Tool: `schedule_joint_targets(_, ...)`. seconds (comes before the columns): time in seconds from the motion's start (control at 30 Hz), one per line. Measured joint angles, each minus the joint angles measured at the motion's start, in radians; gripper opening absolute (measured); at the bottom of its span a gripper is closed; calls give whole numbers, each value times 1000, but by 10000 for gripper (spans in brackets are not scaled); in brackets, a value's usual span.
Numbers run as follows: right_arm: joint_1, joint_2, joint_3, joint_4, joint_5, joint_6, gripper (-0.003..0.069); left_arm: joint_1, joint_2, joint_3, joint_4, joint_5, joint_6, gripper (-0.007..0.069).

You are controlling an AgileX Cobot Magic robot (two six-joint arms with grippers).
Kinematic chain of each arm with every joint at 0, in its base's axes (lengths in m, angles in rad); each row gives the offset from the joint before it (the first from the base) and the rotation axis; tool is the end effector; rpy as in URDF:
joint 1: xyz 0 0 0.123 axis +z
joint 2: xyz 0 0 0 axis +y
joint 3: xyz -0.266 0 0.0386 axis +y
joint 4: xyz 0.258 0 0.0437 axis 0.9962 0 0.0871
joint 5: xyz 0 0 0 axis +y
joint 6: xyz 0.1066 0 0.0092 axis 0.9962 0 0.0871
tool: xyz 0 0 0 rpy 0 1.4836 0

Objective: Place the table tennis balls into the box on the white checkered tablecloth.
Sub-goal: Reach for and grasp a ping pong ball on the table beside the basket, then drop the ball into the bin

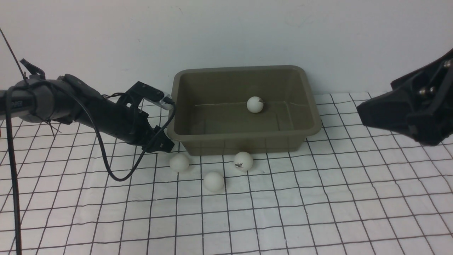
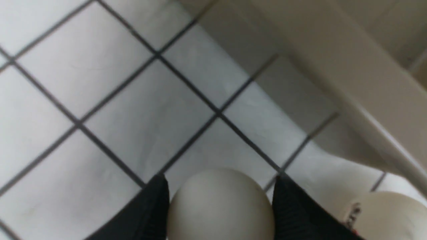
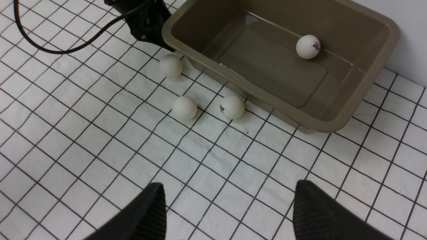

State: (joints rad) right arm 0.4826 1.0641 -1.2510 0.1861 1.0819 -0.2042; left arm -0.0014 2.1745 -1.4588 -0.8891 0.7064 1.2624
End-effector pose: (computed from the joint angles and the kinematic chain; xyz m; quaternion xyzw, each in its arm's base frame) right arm 0.1898 0.1192 0.3893 -0.3018 0.8735 0.1429 0.3543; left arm 0.4461 -0.0546 0.1005 0.2939 0.8959 -0.1924 0.2719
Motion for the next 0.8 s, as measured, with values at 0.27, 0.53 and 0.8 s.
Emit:
schedule_joint_targets(0.27,0,0,0,34,8,0,463,46,-41,0,81,-10,-171,353)
schedule_joint_targets(0.53,0,0,0,38,12,0,463,8,-136,-25,-226,20,67,353)
schedule_joint_targets(0.8,0,0,0,45,49,0,463,-104,-113,-25,-290,48,329,353)
